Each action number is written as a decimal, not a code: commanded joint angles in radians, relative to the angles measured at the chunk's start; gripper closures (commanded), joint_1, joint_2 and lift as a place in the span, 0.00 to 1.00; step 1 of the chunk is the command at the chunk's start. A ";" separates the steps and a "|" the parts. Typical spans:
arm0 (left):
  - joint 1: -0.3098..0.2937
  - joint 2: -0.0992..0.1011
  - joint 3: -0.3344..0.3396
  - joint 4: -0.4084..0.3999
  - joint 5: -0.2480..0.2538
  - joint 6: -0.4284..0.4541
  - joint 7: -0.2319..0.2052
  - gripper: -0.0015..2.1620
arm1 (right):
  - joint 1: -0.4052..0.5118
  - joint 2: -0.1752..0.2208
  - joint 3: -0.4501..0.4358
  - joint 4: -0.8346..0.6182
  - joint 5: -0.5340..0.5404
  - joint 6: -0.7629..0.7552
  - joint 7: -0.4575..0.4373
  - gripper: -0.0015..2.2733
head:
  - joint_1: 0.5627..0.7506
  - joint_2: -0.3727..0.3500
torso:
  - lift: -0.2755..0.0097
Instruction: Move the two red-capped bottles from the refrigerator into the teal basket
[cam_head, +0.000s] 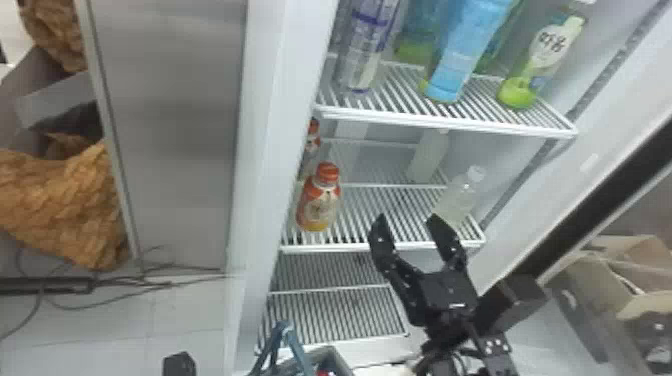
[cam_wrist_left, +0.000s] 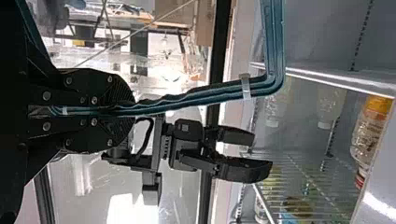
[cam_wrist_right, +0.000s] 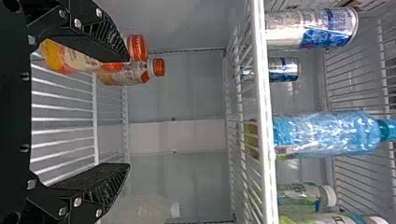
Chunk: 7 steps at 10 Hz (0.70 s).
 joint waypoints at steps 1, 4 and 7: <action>-0.006 0.000 -0.006 0.000 0.001 0.005 -0.004 0.50 | -0.002 -0.004 0.014 0.024 -0.003 -0.037 -0.006 0.11 | 0.70 0.03 | 0.17; -0.011 0.000 -0.014 -0.005 0.005 0.008 -0.012 0.50 | -0.005 -0.004 0.010 0.051 -0.001 -0.042 -0.007 0.11 | 0.70 0.03 | 0.17; -0.013 0.000 -0.020 -0.007 0.007 0.013 -0.013 0.50 | -0.005 -0.004 0.008 0.053 -0.003 -0.042 -0.006 0.11 | 0.70 0.03 | 0.17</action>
